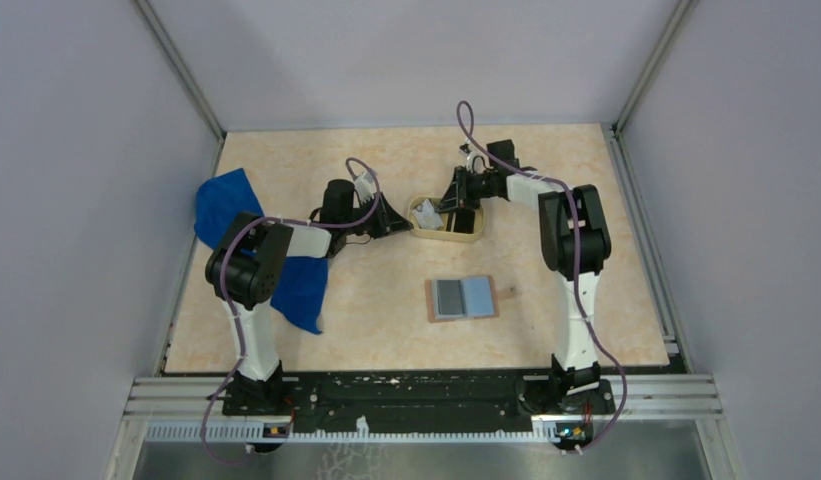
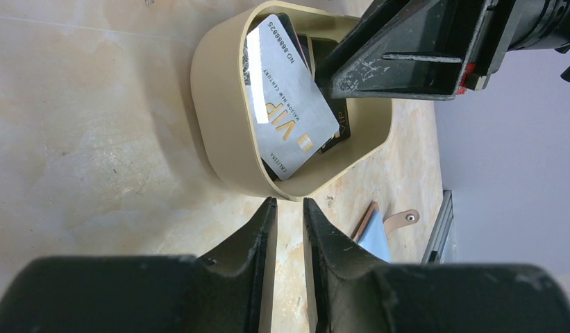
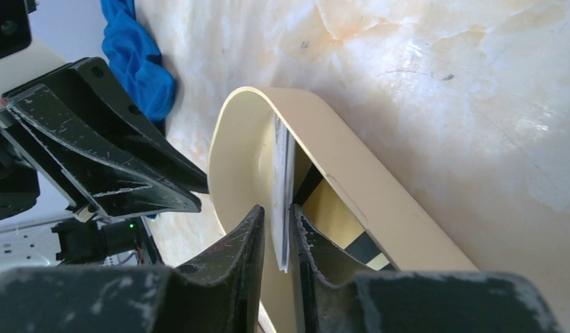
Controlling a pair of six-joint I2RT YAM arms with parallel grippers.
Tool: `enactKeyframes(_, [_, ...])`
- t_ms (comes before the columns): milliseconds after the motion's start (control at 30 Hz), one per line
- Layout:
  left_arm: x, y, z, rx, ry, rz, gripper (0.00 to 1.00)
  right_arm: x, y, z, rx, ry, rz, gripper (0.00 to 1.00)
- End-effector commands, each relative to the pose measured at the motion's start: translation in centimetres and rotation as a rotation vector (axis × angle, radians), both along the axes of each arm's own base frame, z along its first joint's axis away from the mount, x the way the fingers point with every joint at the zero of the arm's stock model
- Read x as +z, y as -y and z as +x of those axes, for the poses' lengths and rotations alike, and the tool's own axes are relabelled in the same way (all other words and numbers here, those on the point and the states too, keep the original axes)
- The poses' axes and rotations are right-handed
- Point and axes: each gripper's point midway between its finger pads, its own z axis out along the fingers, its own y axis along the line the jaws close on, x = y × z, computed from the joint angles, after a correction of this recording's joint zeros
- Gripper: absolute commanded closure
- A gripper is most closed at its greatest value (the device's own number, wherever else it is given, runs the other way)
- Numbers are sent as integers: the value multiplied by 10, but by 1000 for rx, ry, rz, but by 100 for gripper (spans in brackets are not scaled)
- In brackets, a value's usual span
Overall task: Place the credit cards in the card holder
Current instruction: Pick up the credit card from the storage box.
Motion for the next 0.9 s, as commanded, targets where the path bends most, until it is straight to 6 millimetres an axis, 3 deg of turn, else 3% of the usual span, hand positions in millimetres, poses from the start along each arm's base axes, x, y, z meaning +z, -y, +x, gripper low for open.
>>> enactKeyframes(0, [22, 3, 1, -17, 69, -28, 74, 31, -9, 0, 44, 76, 62, 79])
enactKeyframes(333, [22, 3, 0, -19, 69, -31, 74, 19, -6, 4, 44, 112, -28, 68])
enactKeyframes(567, [23, 3, -1, -20, 70, -32, 74, 10, -26, -3, 95, 154, -120, 64])
enactKeyframes(767, [24, 2, -1, -20, 75, -34, 74, 6, -18, 5, 79, 211, -232, 71])
enactKeyframes(867, [23, 1, -2, -20, 75, -36, 74, 15, -12, 9, 64, 237, -241, 82])
